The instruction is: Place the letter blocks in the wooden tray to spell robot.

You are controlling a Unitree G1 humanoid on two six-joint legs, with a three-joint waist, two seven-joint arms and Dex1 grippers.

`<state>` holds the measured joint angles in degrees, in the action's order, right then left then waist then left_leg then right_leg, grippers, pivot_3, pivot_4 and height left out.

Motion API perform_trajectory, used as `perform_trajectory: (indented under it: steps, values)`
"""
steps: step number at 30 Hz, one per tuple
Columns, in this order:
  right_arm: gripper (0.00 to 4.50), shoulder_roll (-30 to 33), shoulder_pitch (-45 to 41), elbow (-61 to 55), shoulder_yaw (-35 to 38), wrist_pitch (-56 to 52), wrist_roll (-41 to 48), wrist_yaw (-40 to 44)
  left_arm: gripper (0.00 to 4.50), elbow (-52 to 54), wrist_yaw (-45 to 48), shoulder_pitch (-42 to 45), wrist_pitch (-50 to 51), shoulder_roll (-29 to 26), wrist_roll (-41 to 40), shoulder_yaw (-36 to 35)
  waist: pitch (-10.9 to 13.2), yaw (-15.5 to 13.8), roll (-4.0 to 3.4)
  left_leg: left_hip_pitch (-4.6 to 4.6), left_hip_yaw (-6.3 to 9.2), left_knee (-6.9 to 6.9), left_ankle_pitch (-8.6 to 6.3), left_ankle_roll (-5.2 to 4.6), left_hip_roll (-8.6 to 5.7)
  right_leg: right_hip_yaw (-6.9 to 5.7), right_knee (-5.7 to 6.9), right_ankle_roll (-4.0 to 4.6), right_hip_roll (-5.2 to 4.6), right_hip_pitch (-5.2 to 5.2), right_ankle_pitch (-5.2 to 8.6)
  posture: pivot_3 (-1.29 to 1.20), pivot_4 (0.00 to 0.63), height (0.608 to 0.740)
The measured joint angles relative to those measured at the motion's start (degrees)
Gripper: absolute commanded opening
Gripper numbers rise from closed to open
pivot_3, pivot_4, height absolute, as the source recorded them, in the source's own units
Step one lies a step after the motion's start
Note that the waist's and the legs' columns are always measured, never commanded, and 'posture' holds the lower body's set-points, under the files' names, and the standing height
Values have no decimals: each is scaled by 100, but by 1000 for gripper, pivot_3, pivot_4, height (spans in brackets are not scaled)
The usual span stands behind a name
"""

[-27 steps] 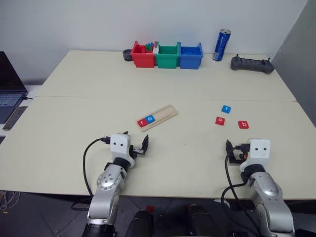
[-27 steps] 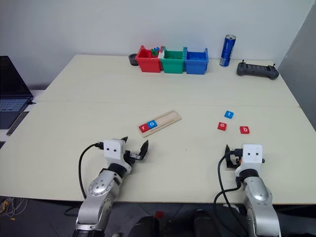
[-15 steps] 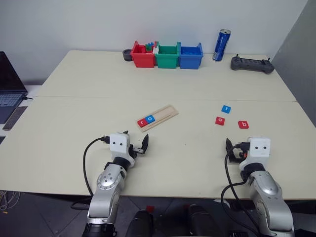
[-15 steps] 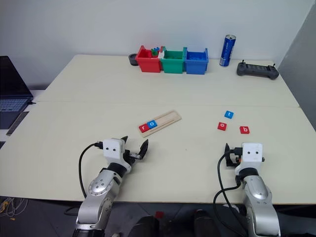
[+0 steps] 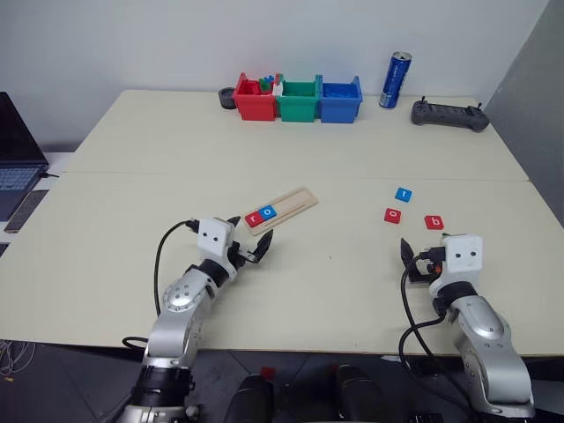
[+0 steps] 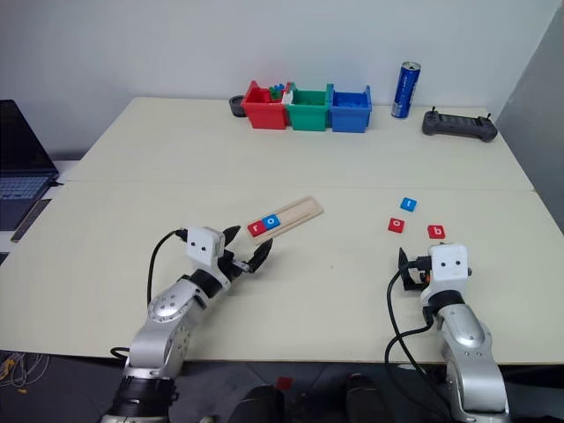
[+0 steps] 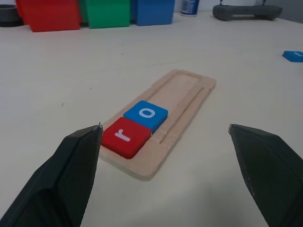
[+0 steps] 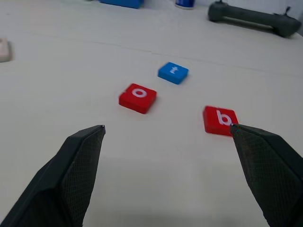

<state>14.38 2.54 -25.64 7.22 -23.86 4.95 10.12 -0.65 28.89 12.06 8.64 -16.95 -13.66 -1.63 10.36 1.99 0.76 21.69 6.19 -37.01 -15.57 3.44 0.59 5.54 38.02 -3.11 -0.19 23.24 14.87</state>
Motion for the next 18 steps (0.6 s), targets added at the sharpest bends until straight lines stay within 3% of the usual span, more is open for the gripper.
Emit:
perform_trajectory:
  steps: [8, 18]
  values:
    - [4465, 400, -736, 67, -393, -190, 525, 996, 4500, -1809, 1288, 1167, -1004, -506, 112, 119, 1, 4, 2, 1, 3, 1, -1, -1, 0, -3, -1, 2, 0, 0, -1, 0, 150, 740]
    - [4465, 1414, -960, -230, -639, -806, 1716, 2598, 4500, -4226, 2194, 2395, -2189, -662, 390, 129, 4, -1, 7, 6, 9, 0, -1, -2, -3, -10, -2, 1, -2, 0, -2, 0, 150, 740]
